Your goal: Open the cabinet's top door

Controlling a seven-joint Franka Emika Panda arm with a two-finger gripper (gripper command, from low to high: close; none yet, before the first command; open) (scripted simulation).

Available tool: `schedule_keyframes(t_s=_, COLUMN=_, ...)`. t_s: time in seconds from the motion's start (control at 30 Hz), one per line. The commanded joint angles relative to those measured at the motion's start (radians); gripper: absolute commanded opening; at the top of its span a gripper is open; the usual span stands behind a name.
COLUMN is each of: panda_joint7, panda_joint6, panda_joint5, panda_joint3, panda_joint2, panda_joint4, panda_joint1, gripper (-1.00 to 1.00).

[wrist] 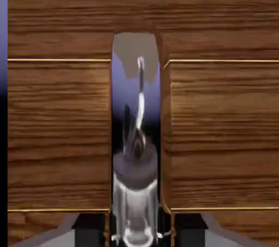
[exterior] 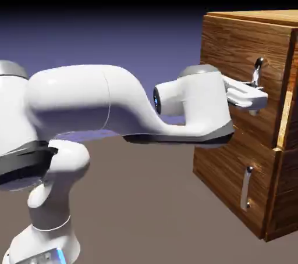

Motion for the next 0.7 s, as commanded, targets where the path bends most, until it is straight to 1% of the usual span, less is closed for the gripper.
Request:
schedule_keyframes(t_s=0.0, panda_joint7=0.006, panda_joint6=-0.015, panda_joint5=0.016, panda_joint3=0.028, panda_joint2=0.008, panda_joint4=-0.026, panda_joint1=-0.036, gripper=-1.00)
schedule_keyframes(t_s=0.2, panda_joint7=-0.047, panda_joint6=-0.136, panda_joint5=0.176, panda_joint3=0.213, panda_joint2=-0.004, panda_joint4=-0.203, panda_joint1=-0.254, gripper=-1.00)
schedule_keyframes(t_s=0.4, panda_joint7=-0.131, panda_joint6=-0.276, panda_joint5=0.393, panda_joint3=0.430, panda_joint2=-0.073, panda_joint4=-0.385, panda_joint1=-0.450, gripper=-1.00)
schedule_keyframes(t_s=0.67, panda_joint7=-0.244, panda_joint6=-0.483, panda_joint5=0.731, panda_joint3=0.718, panda_joint2=-0.205, panda_joint4=-0.573, panda_joint1=-0.589, gripper=-1.00)
